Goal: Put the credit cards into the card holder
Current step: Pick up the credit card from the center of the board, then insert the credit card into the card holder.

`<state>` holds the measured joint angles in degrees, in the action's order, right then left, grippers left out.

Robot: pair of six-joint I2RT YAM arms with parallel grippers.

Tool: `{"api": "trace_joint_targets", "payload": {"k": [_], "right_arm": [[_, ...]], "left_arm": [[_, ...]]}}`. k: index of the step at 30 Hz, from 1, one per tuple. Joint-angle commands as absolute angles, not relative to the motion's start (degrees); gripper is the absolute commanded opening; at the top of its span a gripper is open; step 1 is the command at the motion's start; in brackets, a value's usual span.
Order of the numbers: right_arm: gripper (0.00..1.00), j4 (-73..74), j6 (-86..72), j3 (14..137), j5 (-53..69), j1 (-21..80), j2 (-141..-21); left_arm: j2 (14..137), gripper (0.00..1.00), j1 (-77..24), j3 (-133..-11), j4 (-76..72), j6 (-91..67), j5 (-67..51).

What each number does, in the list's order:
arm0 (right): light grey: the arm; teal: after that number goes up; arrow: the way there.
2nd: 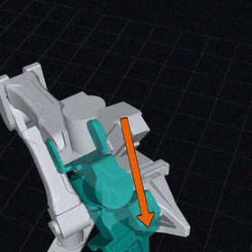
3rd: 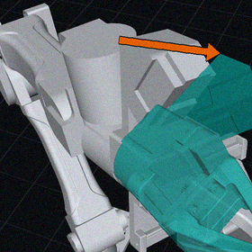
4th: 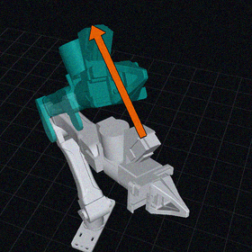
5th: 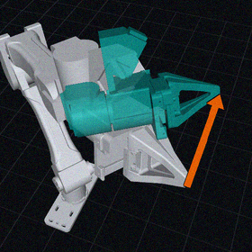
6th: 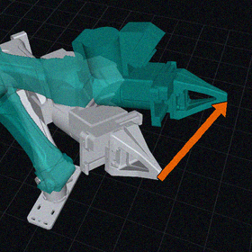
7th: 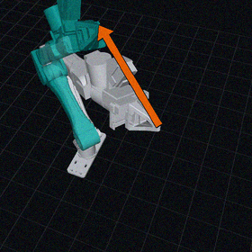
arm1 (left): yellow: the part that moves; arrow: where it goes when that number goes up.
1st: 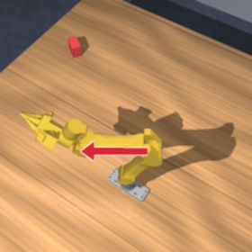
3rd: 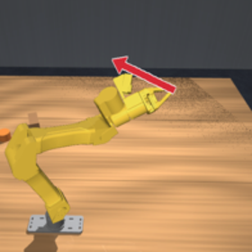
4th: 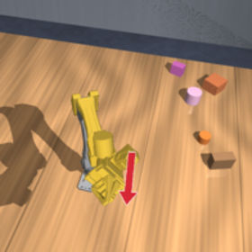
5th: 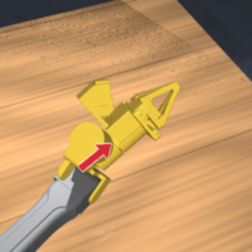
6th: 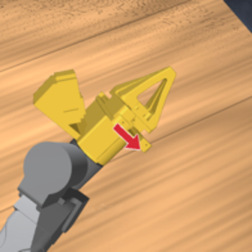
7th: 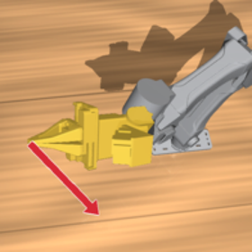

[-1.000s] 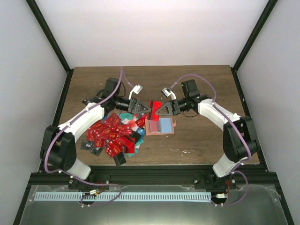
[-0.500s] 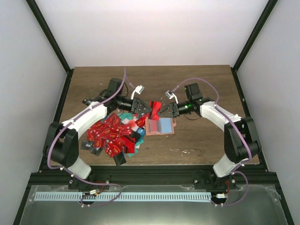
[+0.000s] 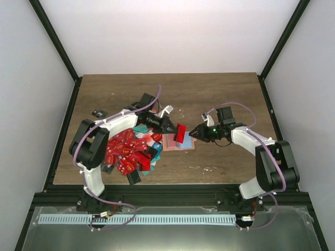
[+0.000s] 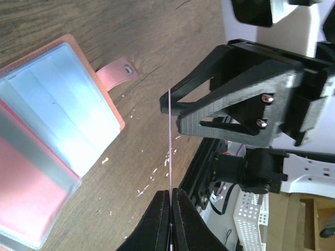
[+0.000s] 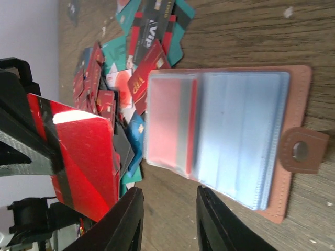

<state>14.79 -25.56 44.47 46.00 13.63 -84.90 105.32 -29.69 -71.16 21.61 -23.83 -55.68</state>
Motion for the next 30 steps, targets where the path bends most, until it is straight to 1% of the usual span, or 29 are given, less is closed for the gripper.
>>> {"api": "trace_joint_targets", "payload": {"k": [1, 6, 10, 21, 30], "right_arm": [[0.3, 12.26, -28.45, 43.58, 41.29, 13.61, -85.72], [0.28, 9.99, -29.56, 42.77, 41.21, 13.62, -88.45], [0.25, 8.82, -29.71, 43.27, 41.57, 13.62, -91.2], [0.13, 8.13, -29.4, 43.83, 40.88, 13.96, -96.3], [0.1, 7.65, -29.05, 42.8, 40.43, 14.53, -98.23]], "left_arm": [[109.57, 0.04, -31.24, -75.32, 26.44, -23.17, -51.89], [113.93, 0.04, -31.55, -78.11, 31.68, -23.67, -48.19], [116.09, 0.04, -31.62, -78.77, 33.1, -24.46, -46.87], [121.13, 0.04, -31.56, -83.35, 40.08, -23.47, -43.76], [123.57, 0.04, -31.6, -85.37, 40.82, -23.11, -44.99]]}}
